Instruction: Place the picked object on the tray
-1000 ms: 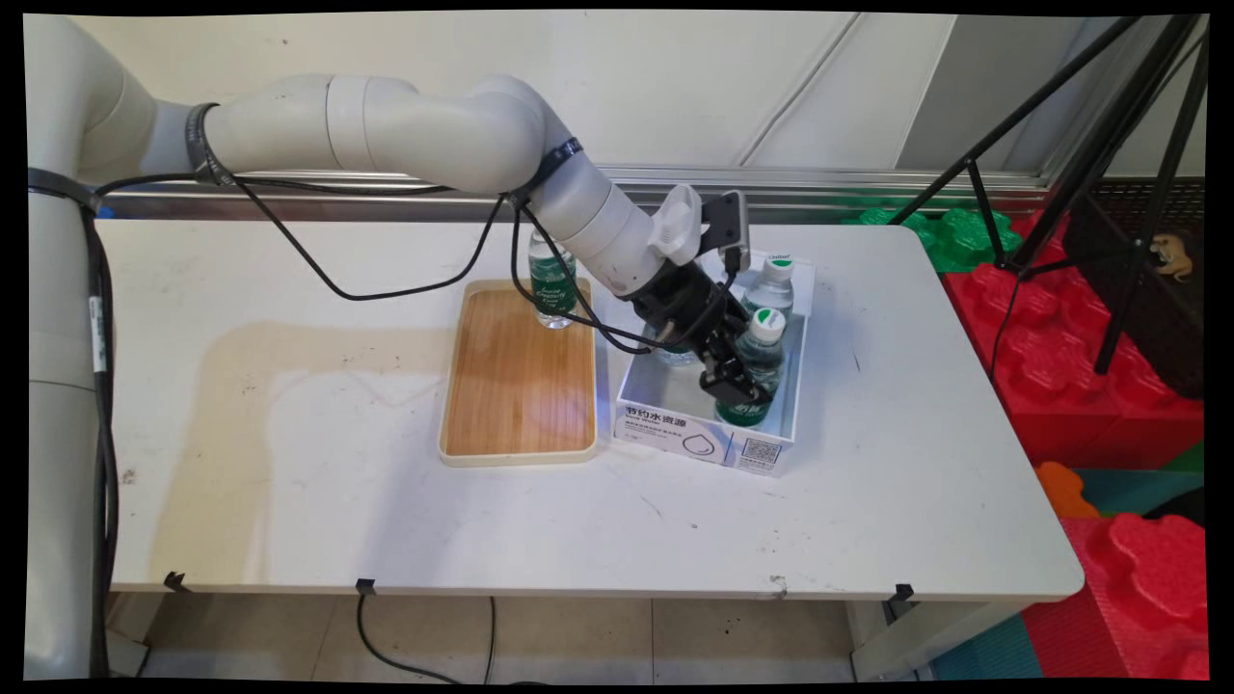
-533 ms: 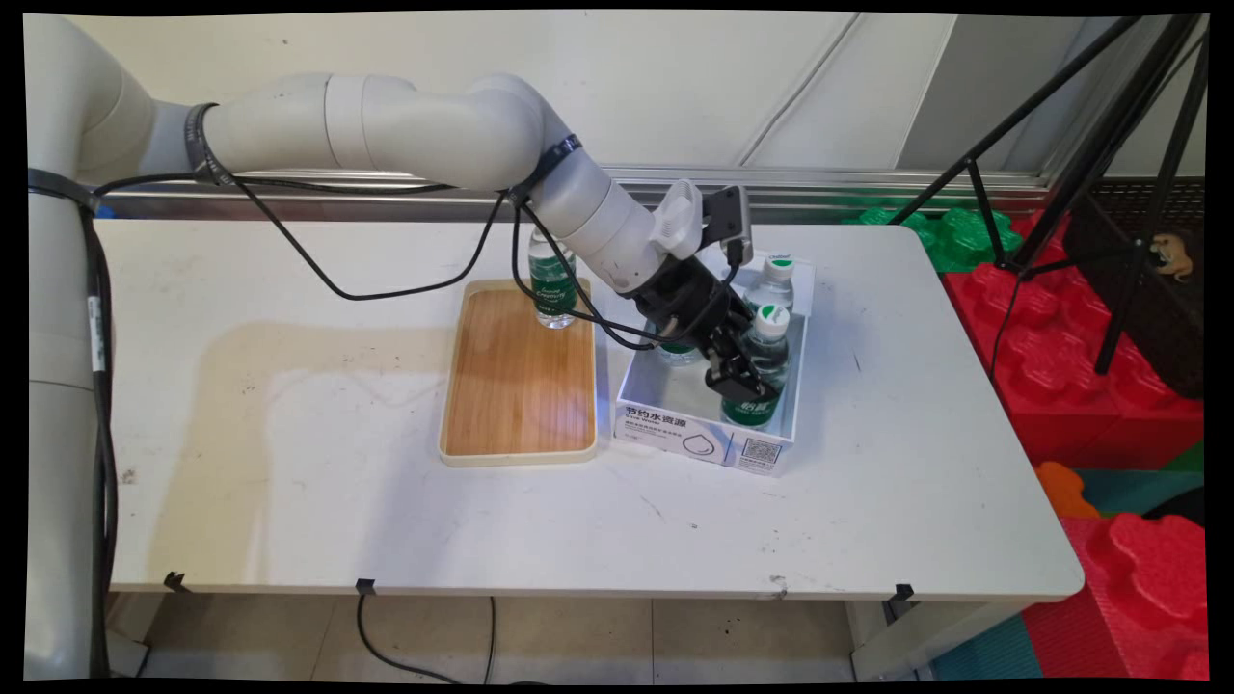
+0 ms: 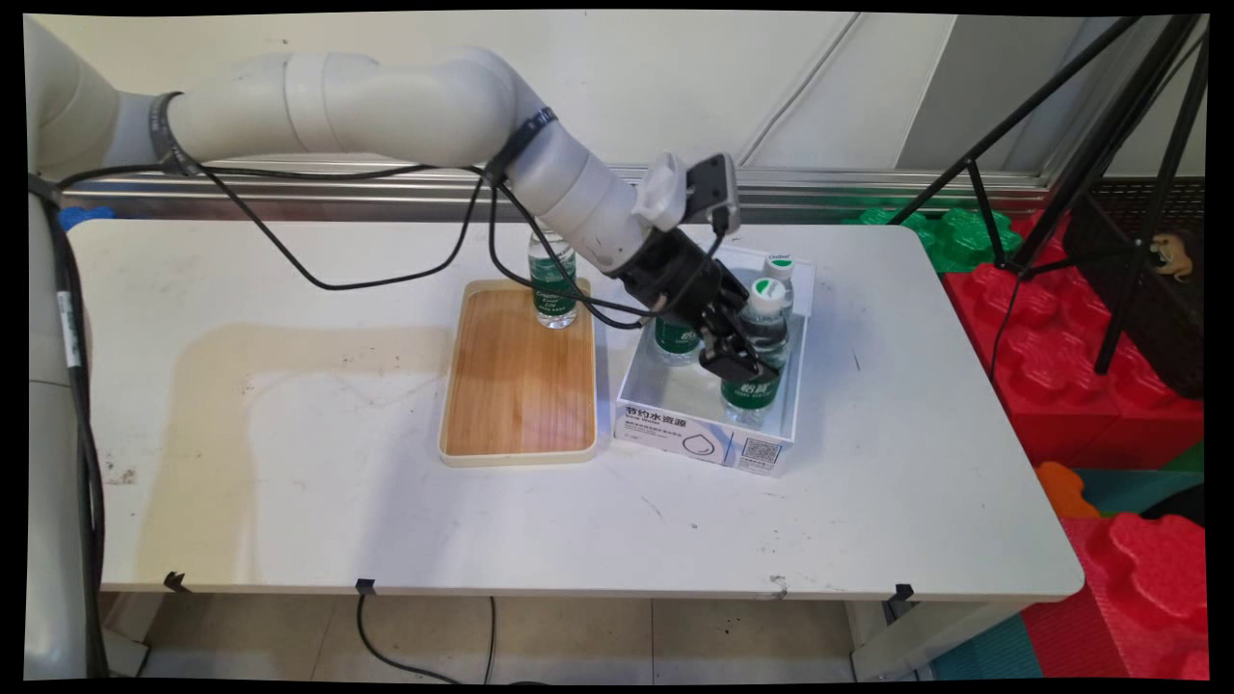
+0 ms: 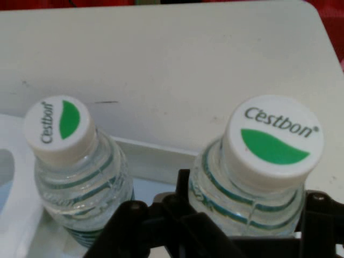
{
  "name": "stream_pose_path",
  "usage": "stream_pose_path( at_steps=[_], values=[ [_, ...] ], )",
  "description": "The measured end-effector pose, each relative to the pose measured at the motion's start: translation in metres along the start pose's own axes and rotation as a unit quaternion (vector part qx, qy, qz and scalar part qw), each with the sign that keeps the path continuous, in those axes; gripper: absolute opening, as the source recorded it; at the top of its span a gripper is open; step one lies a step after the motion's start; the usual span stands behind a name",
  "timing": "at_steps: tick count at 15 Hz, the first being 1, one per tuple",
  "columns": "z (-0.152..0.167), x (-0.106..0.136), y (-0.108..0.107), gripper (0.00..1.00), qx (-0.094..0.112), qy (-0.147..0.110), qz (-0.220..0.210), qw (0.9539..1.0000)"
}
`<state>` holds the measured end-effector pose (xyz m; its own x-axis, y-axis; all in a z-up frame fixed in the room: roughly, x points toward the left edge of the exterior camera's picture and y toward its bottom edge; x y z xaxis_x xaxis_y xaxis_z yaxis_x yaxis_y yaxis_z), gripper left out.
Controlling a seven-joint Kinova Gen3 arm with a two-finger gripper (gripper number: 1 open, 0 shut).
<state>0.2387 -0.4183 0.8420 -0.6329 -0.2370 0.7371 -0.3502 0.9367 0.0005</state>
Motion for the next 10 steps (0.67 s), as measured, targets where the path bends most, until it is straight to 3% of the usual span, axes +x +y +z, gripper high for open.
stream_pose_path(
  at_steps=[10],
  values=[
    [-0.077, 0.004, 0.009, 0.00, 0.003, 0.028, 0.017, 0.9994]
  ],
)
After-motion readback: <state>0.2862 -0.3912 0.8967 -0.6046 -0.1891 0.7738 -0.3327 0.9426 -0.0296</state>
